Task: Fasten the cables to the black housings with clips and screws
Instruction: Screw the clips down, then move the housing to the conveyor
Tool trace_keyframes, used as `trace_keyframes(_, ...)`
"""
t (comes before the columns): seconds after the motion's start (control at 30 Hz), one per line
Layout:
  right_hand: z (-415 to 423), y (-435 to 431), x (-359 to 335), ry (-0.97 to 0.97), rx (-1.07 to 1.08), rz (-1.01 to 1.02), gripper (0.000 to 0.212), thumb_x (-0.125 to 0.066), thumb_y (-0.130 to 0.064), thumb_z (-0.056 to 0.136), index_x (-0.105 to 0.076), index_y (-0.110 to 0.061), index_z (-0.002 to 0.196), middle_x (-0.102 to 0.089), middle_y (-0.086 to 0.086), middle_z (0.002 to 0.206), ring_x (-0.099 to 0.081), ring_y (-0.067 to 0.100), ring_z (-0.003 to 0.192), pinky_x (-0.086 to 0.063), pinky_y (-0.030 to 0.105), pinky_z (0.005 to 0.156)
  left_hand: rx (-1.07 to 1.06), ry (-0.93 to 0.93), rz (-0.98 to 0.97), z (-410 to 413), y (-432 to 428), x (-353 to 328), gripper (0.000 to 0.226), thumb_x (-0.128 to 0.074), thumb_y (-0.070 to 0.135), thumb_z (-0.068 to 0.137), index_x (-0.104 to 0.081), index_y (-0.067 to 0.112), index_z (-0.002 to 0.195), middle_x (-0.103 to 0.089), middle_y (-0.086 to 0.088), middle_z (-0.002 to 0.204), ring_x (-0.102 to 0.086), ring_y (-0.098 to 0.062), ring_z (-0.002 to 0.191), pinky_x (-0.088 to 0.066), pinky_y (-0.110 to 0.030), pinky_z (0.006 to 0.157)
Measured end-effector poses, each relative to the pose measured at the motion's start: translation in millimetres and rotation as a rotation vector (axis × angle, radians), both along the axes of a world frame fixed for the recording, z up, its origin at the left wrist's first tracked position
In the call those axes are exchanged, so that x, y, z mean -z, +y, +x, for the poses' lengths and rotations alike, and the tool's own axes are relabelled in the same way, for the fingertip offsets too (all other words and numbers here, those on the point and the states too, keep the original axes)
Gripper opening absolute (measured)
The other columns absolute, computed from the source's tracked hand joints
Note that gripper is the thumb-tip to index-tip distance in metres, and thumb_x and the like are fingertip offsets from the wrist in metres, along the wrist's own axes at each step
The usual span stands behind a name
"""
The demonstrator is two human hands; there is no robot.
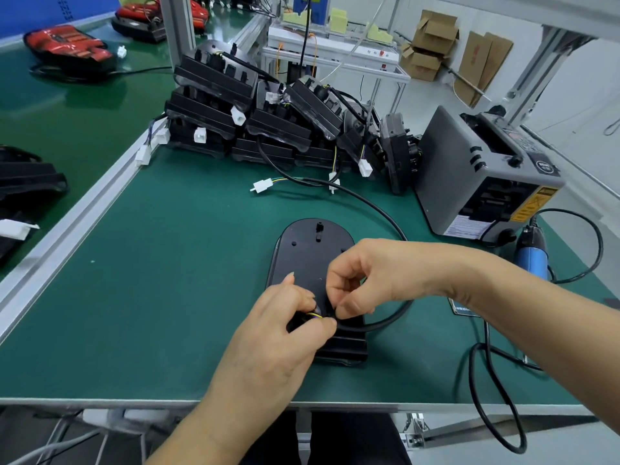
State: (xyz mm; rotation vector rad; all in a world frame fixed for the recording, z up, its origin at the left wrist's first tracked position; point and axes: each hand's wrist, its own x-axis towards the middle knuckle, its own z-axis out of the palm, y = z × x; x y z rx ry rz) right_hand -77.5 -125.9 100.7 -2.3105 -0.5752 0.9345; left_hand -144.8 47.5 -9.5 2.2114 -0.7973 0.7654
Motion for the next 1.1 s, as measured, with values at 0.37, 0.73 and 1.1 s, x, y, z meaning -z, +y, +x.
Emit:
trace_keyframes(0.37,-2.7,-1.8,4.3,-0.011,0.007,0.077,0.014,-0.07,-0.006,0.081,-0.064,-0.017,0.074,-0.057,-0.002,0.068,-0.048,0.011,0.062,-0.042,0.018,0.062,0.011,-0.019,-0.04,1.9,-0.1,4.1,0.02,-0.059,0.001,0.083,-0.057,0.014,0.098,-0.055,-0.013,0.086,-0.057,-0.03,0.085,-0.044,-0.049,0.099)
trace_keyframes(0.73,-3.1,1.5,2.5,-0.078,-0.008,-0.027,0.011,-0.069,-0.018,0.082,-0.064,-0.024,0.075,-0.058,-0.014,0.064,-0.051,0.003,0.06,-0.045,0.019,0.061,-0.014,0.147,-0.22,-0.4,-1.4,-3.1,0.023,-0.062,0.032,0.086,-0.066,0.012,0.095,-0.057,0.002,0.098,-0.055,-0.014,0.102,-0.036,-0.031,0.108)
trace_keyframes(1.1,-4.6,1.7,2.5,-0.158,-0.022,-0.072,0.008,-0.068,-0.02,0.084,-0.064,-0.025,0.079,-0.059,-0.013,0.064,-0.055,0.006,0.059,-0.044,0.014,0.058,-0.087,0.31,-0.299,-6.0,-1.1,-8.9,0.028,-0.058,0.038,0.082,-0.071,0.015,0.092,-0.051,0.018,0.098,-0.05,0.001,0.096,-0.04,-0.025,0.095)
